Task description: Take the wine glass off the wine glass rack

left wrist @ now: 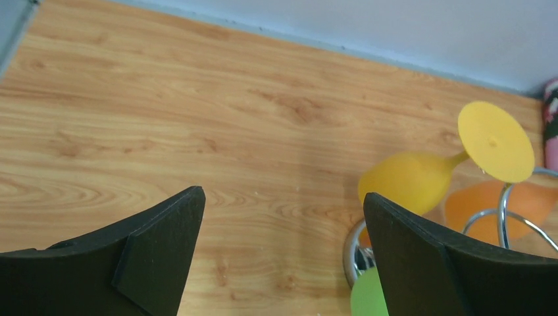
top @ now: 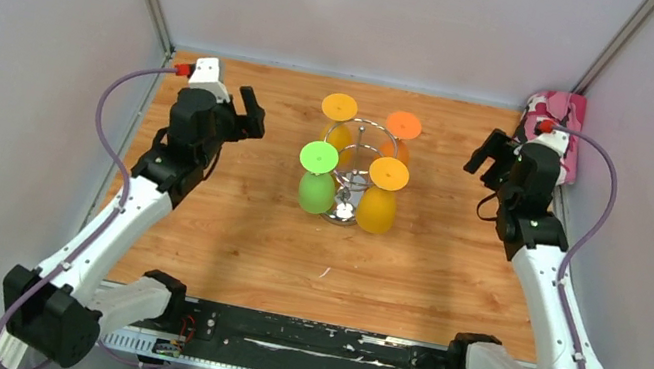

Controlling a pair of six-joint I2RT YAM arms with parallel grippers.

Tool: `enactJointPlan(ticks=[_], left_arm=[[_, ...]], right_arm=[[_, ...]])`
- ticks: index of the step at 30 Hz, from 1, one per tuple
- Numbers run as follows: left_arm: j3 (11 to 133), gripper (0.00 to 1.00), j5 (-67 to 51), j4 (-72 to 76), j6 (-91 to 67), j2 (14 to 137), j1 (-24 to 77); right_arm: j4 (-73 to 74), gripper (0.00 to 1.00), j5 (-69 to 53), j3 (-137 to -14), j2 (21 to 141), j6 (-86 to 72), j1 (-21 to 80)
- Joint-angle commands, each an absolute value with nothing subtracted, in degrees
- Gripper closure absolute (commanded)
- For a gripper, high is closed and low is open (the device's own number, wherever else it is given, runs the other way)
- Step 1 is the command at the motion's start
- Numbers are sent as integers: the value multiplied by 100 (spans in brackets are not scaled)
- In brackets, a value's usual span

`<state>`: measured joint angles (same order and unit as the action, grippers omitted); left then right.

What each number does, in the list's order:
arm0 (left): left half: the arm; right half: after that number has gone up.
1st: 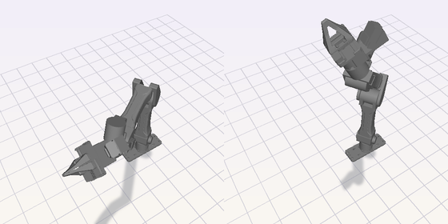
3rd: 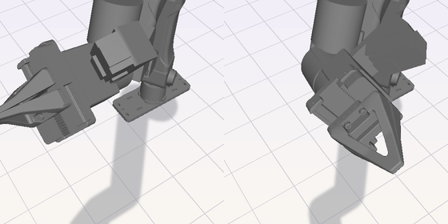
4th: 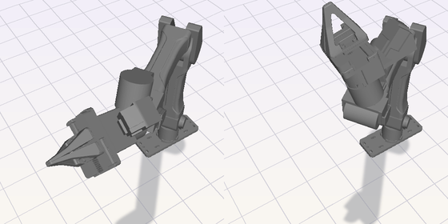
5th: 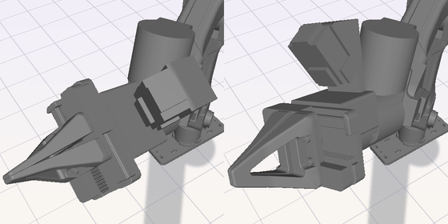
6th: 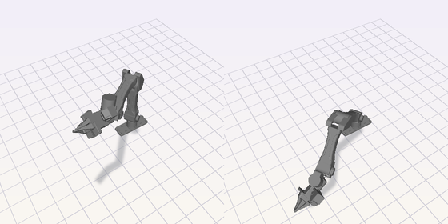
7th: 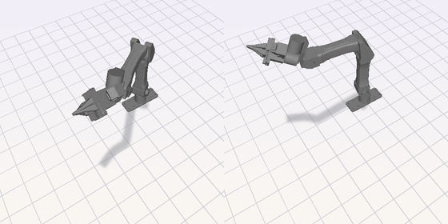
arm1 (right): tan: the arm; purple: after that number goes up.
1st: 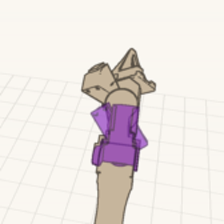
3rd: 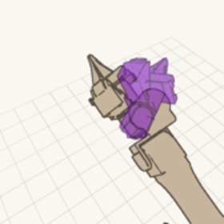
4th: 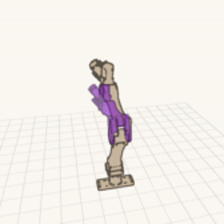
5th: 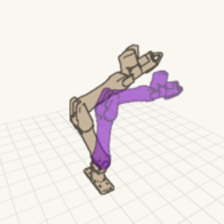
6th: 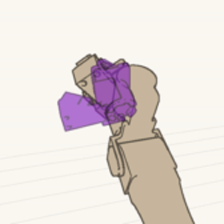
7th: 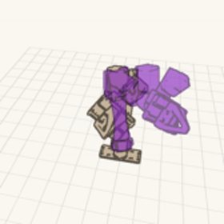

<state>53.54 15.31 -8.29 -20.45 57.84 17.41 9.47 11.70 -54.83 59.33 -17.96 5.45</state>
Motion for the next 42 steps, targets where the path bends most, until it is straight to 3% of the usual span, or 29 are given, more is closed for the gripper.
enactJointPlan(ticks=[1, 5, 10, 19, 32, 42], left_arm=[[5418, 3, 416, -718, -2577, 5979, 1469], [4858, 3, -1333, 432, -3380, 5967, 874], [4667, 2, -1455, 650, -3317, 5907, 835], [4225, 0, -1335, 1219, -3260, 5867, 811], [3864, 0, -1555, 1793, -3448, 6012, 626], [3806, 0, -1546, 1793, -3419, 6039, 615]], right_arm=[[703, 7, 304, -5545, 5968, -1987, 495], [561, 5, -902, -5692, 6117, -2257, 469], [-407, 7, -1776, -5216, 6068, -2889, 439], [-3707, 43, -3865, -4599, 7490, -5759, 60], [-8134, 41, -4724, -4542, 9730, -8951, 57], [-8596, 47, -4926, -4498, 10119, -9302, 57]])
